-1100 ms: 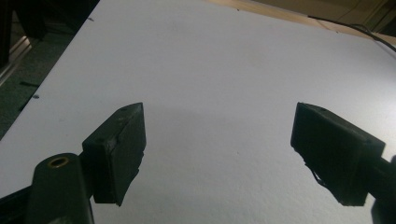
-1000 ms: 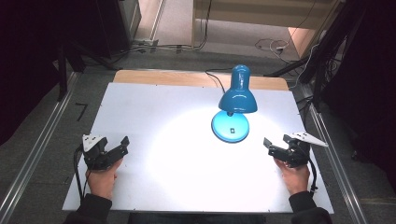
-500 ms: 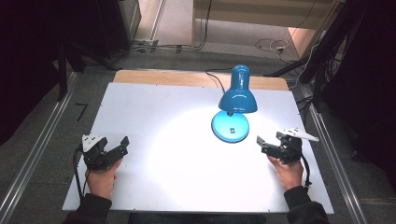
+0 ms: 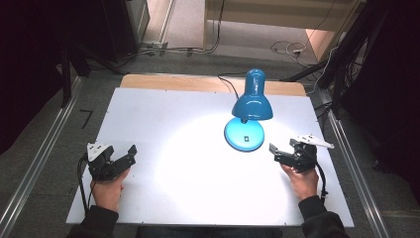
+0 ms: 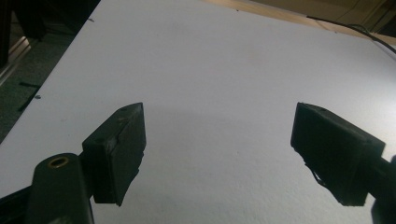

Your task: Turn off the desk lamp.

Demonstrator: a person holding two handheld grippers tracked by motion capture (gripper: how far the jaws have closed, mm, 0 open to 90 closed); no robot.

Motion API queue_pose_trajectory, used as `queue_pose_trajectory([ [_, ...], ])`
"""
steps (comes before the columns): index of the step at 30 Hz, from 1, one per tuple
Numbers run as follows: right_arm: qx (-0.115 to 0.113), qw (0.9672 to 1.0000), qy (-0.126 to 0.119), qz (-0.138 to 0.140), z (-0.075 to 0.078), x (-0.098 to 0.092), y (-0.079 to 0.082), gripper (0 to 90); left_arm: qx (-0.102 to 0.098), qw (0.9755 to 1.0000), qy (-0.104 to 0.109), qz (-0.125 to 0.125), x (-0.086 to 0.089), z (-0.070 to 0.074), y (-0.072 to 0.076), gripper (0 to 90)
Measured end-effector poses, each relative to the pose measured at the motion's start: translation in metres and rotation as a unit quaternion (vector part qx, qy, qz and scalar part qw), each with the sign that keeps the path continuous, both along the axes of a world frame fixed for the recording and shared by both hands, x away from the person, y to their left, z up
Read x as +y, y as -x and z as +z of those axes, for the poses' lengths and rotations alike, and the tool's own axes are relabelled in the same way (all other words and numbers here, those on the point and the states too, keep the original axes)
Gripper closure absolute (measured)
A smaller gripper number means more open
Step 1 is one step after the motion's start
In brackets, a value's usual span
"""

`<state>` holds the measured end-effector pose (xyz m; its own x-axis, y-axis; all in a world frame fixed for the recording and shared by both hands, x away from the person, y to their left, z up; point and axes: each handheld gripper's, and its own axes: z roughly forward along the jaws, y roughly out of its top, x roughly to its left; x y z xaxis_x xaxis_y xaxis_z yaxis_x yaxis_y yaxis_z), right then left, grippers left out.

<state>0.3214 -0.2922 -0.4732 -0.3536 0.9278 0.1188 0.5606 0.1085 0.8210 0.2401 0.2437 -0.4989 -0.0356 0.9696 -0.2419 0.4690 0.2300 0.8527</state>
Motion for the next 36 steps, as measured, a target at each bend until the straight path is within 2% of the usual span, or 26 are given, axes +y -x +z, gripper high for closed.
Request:
queue_pose_trajectory([
  [20,0.001,0.9997,0.012,0.020,0.000,0.020,-0.007,12.2,0.001,1.0000,-0.001,0.000,0.001,0.000,0.000,18.6],
  [36,0.000,0.9996,0.012,0.024,0.000,0.025,-0.010,11.1,0.001,1.0000,-0.001,0.000,0.001,0.000,0.000,18.6],
])
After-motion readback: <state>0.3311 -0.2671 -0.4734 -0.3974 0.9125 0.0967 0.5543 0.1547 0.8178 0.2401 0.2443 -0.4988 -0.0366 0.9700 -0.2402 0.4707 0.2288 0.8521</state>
